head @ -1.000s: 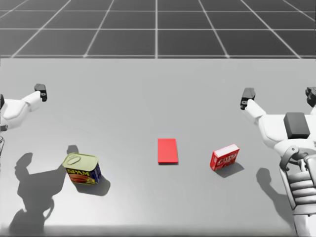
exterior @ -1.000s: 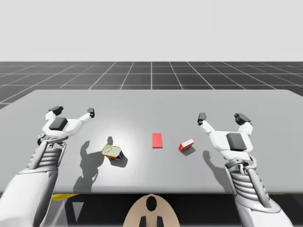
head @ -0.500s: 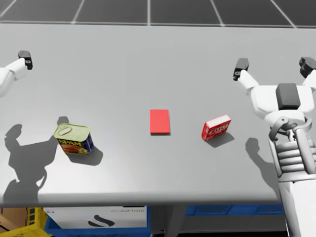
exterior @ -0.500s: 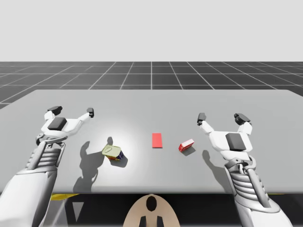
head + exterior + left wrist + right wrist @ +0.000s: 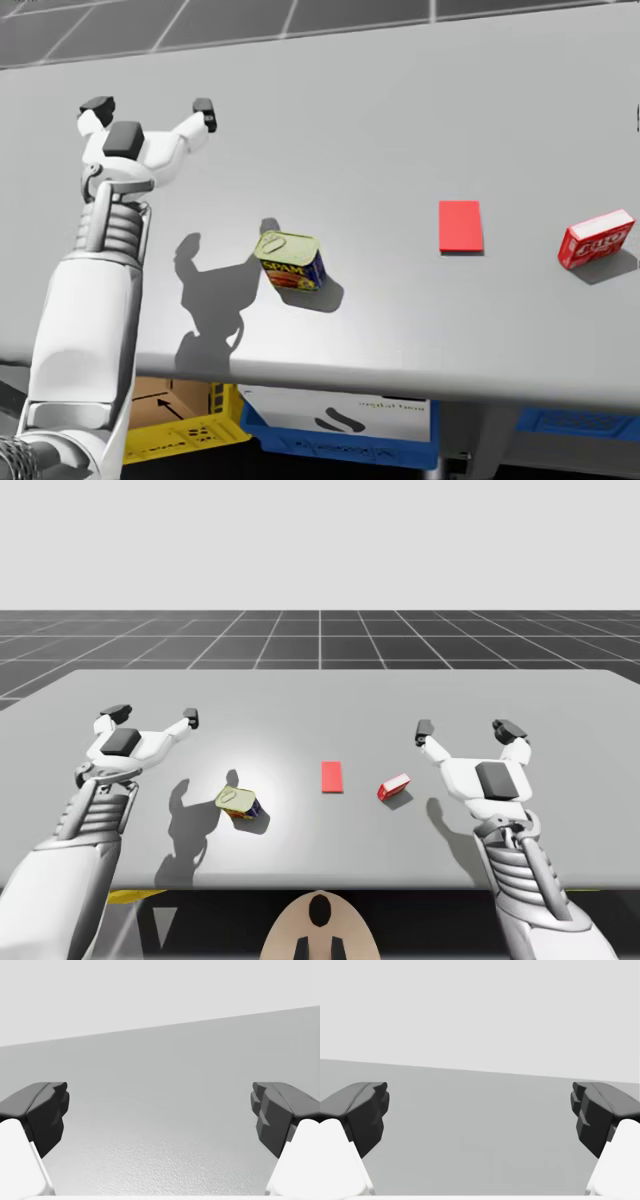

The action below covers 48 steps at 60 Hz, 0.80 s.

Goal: Look at the card. If it is red, pick the object on the left. If it is green, pick the object on the right.

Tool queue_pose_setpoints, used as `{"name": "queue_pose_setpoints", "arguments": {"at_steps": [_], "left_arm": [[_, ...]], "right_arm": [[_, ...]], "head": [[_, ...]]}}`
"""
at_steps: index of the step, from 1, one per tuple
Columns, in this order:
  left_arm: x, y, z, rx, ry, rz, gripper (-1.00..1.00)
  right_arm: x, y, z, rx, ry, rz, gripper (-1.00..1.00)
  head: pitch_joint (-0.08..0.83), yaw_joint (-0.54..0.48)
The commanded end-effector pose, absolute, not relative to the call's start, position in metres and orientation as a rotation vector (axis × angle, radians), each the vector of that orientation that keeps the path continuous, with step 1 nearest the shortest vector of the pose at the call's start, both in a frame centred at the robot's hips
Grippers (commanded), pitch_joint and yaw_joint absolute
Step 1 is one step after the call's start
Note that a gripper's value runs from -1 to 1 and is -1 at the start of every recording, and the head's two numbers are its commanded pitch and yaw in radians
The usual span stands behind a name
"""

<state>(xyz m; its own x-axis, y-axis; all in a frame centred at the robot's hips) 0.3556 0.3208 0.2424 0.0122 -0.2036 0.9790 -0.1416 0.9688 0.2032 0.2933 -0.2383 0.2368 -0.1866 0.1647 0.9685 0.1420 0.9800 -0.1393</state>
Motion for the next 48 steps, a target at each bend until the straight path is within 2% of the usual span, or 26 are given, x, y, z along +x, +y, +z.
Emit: {"name": "queue_pose_setpoints", "arguments": {"at_steps": [1,9,13,14,16,20,25,26,32,42,48], "left_arm": [[0.353,0.319,0.246,0.239,-1.561,-0.038,-1.0],[0.344,0.313,0.254,0.186,-1.545,-0.013,-1.0],[0.337,0.309,0.259,0.117,-1.526,-0.012,-1.0],[0.331,0.305,0.264,0.077,-1.517,-0.015,-1.0],[0.326,0.3,0.269,0.165,-1.517,0.009,-1.0],[0.307,0.29,0.28,0.085,-1.526,-0.008,-1.0],[0.285,0.282,0.286,0.044,-1.495,-0.035,-1.0],[0.275,0.277,0.286,0.002,-1.467,-0.017,-1.0],[0.251,0.269,0.279,-0.102,-1.431,-0.036,-1.0],[0.211,0.251,0.246,-0.252,-1.396,-0.096,-1.0],[0.197,0.245,0.225,-0.258,-1.376,-0.111,-1.0]], "right_arm": [[0.293,-0.235,0.235,-0.215,-1.759,0.013,-1.0],[0.293,-0.235,0.234,-0.214,-1.756,0.011,-1.0],[0.293,-0.235,0.233,-0.214,-1.753,0.012,-1.0],[0.293,-0.235,0.232,-0.214,-1.75,0.013,-1.0],[0.294,-0.235,0.231,-0.215,-1.748,0.014,-1.0],[0.295,-0.235,0.229,-0.217,-1.741,0.014,-1.0],[0.297,-0.236,0.227,-0.218,-1.736,0.012,-1.0],[0.297,-0.236,0.226,-0.22,-1.734,0.01,-1.0],[0.298,-0.236,0.225,-0.221,-1.731,0.008,-1.0],[0.299,-0.236,0.222,-0.223,-1.729,0.014,-1.0],[0.299,-0.235,0.222,-0.222,-1.73,0.016,-1.0]], "head": [[0.732,0.29],[0.741,0.3],[0.74,0.3],[0.738,0.29],[0.735,0.29],[0.732,0.3],[0.728,0.3],[0.727,0.3],[0.729,0.31],[0.724,0.31],[0.724,0.32]]}}
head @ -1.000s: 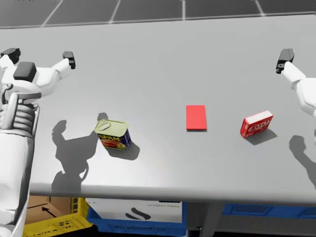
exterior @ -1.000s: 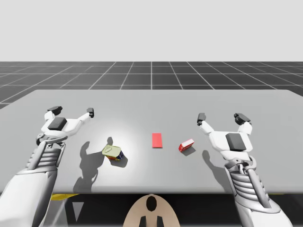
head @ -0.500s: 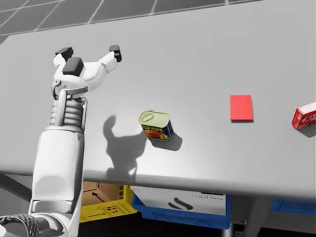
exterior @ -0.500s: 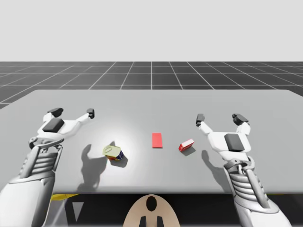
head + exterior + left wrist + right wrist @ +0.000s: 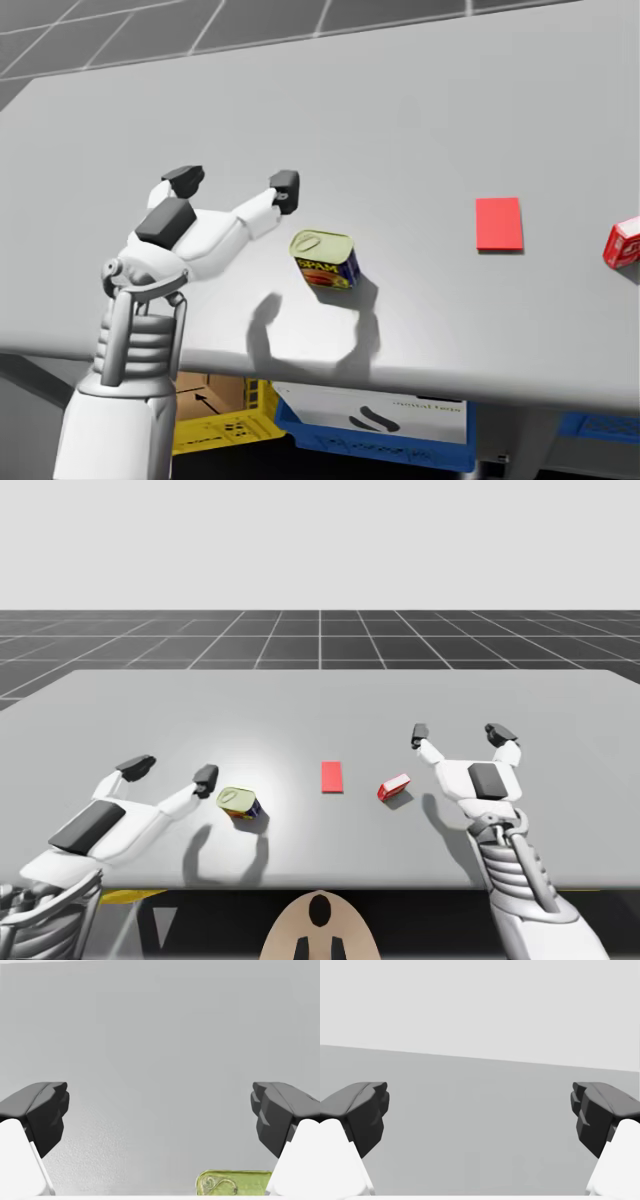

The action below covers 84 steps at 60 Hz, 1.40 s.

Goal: Look at the card. If it is red, pick the object on the left. If it is green, pick the object on the right.

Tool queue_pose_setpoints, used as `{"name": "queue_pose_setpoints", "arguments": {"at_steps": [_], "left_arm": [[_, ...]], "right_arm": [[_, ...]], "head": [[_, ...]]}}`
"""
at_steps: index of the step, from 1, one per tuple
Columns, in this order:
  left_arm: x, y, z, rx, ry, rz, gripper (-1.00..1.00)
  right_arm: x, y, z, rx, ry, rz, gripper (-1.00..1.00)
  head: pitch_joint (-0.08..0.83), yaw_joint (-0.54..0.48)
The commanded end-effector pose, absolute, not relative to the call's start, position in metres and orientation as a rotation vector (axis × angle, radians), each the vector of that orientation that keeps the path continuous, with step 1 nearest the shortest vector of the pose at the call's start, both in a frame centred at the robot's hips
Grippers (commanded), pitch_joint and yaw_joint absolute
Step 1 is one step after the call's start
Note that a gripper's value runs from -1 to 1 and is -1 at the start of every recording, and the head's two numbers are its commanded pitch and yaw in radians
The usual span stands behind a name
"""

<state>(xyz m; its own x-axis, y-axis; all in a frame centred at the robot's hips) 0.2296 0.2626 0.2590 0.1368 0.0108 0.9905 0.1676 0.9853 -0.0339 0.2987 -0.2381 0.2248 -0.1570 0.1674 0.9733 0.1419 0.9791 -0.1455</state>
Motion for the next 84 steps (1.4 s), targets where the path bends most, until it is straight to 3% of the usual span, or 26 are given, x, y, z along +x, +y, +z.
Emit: {"name": "queue_pose_setpoints", "arguments": {"at_steps": [1,15,26,34,57,70,71,72,73,76,84], "left_arm": [[0.194,0.244,0.219,-0.255,-1.373,-0.119,-1.0],[0.178,0.226,0.164,-0.261,-1.265,-0.185,-1.0],[0.19,0.21,0.144,-0.244,-1.233,-0.142,-1.0],[0.205,0.206,0.142,-0.217,-1.2,-0.077,-1.0],[0.247,0.183,0.145,-0.167,-1.164,-0.062,-1.0],[0.254,0.178,0.143,-0.156,-1.155,-0.065,-1.0],[0.253,0.178,0.143,-0.155,-1.154,-0.06,-0.95],[0.251,0.178,0.142,-0.156,-1.157,-0.055,0.13],[0.251,0.178,0.142,-0.153,-1.161,-0.057,0.82],[0.25,0.178,0.141,-0.154,-1.159,-0.059,0.98],[0.247,0.178,0.141,-0.158,-1.164,-0.063,0.98]], "right_arm": [[0.299,-0.235,0.222,-0.221,-1.731,0.016,-1.0],[0.299,-0.235,0.222,-0.219,-1.735,0.02,-1.0],[0.298,-0.236,0.225,-0.217,-1.742,0.018,-1.0],[0.299,-0.237,0.225,-0.216,-1.744,0.018,-1.0],[0.298,-0.239,0.228,-0.211,-1.752,0.013,-1.0],[0.298,-0.239,0.229,-0.21,-1.755,0.011,-1.0],[0.298,-0.24,0.229,-0.21,-1.755,0.011,-1.0],[0.298,-0.24,0.229,-0.209,-1.755,0.011,-1.0],[0.298,-0.24,0.23,-0.209,-1.755,0.01,-1.0],[0.298,-0.24,0.23,-0.209,-1.756,0.011,-1.0],[0.298,-0.24,0.23,-0.209,-1.759,0.01,-1.0]], "head": [[0.724,0.32],[0.718,0.32],[0.716,0.32],[0.713,0.32],[0.711,0.3],[0.705,0.3],[0.704,0.3],[0.702,0.3],[0.701,0.3],[0.697,0.3],[0.664,0.3]]}}
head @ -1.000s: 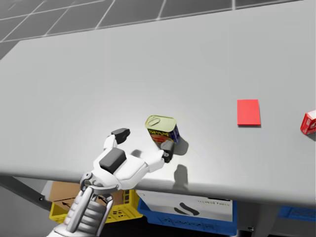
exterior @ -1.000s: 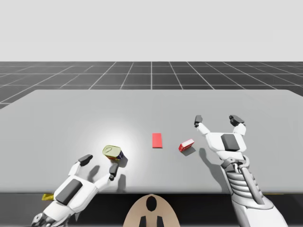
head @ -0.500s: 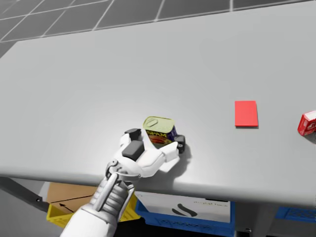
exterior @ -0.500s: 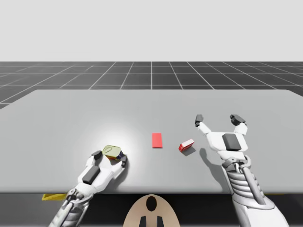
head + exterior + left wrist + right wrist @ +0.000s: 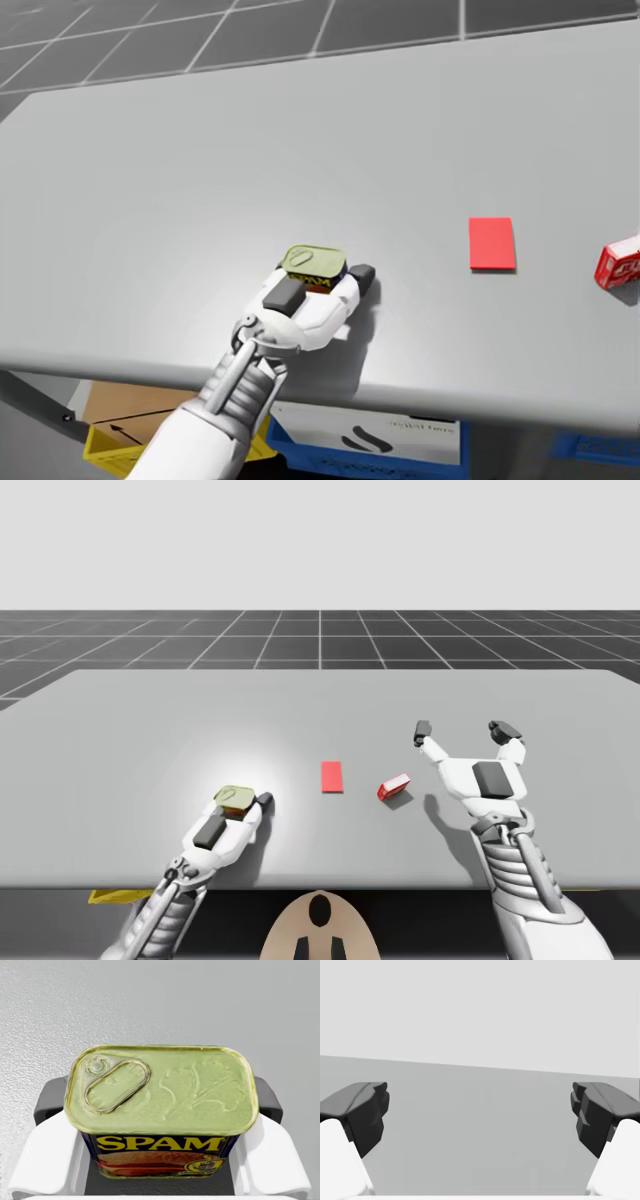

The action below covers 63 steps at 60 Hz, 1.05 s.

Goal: Look at the card. If it is red, pick the object on the left. If it is green, pick the object on the right.

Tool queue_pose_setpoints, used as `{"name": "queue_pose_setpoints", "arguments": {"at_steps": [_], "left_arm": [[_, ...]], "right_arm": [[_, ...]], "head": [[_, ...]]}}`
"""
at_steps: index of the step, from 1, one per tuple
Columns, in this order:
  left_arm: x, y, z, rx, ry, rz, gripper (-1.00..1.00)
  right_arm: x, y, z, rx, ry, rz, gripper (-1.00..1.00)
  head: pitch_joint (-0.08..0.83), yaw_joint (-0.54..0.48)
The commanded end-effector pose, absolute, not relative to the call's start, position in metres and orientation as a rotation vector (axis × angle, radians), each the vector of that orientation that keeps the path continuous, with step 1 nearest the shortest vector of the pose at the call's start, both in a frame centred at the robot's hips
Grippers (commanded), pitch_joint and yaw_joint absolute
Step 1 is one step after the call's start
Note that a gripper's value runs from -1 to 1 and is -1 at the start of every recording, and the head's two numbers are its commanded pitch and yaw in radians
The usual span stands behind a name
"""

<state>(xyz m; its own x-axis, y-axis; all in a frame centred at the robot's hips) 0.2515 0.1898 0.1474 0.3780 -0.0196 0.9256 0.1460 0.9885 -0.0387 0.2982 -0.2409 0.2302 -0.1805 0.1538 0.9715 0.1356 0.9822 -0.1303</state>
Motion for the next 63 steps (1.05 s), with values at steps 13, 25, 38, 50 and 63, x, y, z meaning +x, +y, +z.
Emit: {"name": "queue_pose_setpoints", "arguments": {"at_steps": [13,25,38,50,63], "left_arm": [[0.247,0.178,0.14,-0.154,-1.17,-0.077,0.97],[0.245,0.177,0.15,-0.15,-1.193,-0.074,0.96],[0.248,0.183,0.209,-0.154,-1.291,-0.103,0.97],[0.248,0.192,0.275,-0.13,-1.412,-0.133,0.98],[0.254,0.191,0.339,-0.088,-1.575,-0.166,0.98]], "right_arm": [[0.297,-0.24,0.23,-0.205,-1.756,0.005,-1.0],[0.295,-0.239,0.231,-0.193,-1.75,0.003,-1.0],[0.294,-0.244,0.232,-0.036,-1.672,-0.021,-1.0],[0.293,-0.246,0.231,-0.048,-1.723,0.009,-1.0],[0.291,-0.247,0.232,-0.026,-1.708,0.016,-1.0]], "head": [[0.457,0.33],[0.351,0.33],[0.327,0.32],[0.305,0.31],[0.29,0.31]]}}
